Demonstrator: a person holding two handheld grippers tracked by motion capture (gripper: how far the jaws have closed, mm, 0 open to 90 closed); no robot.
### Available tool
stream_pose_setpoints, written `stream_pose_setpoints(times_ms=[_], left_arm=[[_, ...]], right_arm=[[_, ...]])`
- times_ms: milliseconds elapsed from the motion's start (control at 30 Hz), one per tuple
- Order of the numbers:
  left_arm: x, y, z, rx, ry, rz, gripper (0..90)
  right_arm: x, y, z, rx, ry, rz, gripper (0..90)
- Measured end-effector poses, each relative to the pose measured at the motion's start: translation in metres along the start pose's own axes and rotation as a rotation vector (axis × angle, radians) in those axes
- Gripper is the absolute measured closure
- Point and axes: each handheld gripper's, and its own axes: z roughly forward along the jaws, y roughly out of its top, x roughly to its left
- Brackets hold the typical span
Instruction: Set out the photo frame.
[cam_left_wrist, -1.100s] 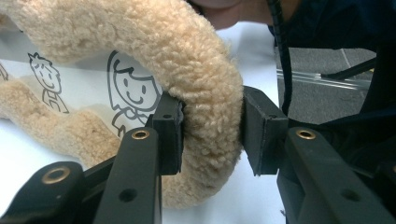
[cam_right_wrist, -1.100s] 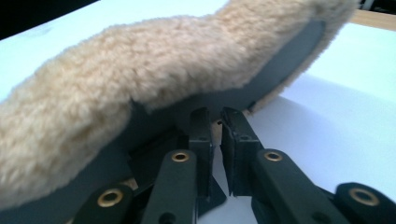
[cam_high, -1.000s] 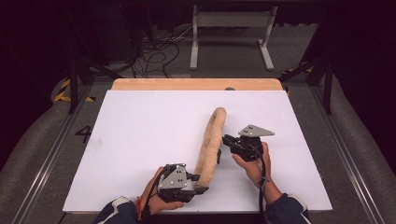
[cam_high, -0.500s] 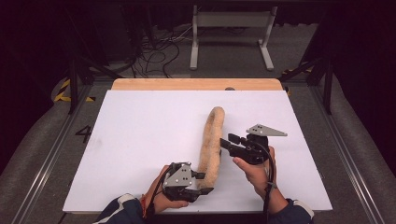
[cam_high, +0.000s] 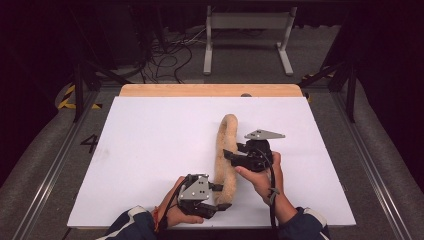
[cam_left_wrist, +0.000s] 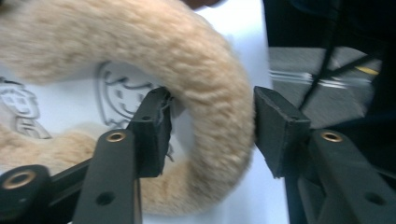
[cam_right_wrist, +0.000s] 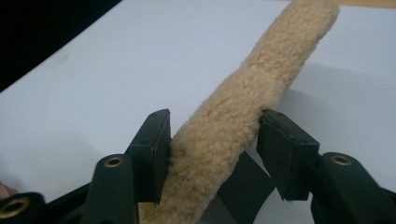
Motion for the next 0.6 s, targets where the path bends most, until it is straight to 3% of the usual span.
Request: stream_pose_setpoints(times_ms=[33,133,333,500,600], left_arm=[[-0.002,-0.003,-0.003,0.023,0.003,0.014,41.9],[-0.002,-0.009,-0.015,0.032,0.005,-0.006,35.0],[-0.003,-0.038,-0.067,0.039,0.115,-0.102,31.1],[-0.008,-0.074,-0.107,0.077,0.194,-0.196,29.5],[-0.008,-0.084,-0.117,0.109,0.244,-0.223,29.6]], right_arm=[[-0.001,0.001,0.001,-0.001,-0.004,0.007,44.5],[-0.004,0.002,0.004,0.018,0.01,0.027,43.4],[-0.017,0.01,0.014,0.134,0.106,0.104,38.7],[-0.016,0.015,0.016,0.174,0.115,0.091,42.0],[-0.015,0.018,0.016,0.19,0.11,0.091,43.2]])
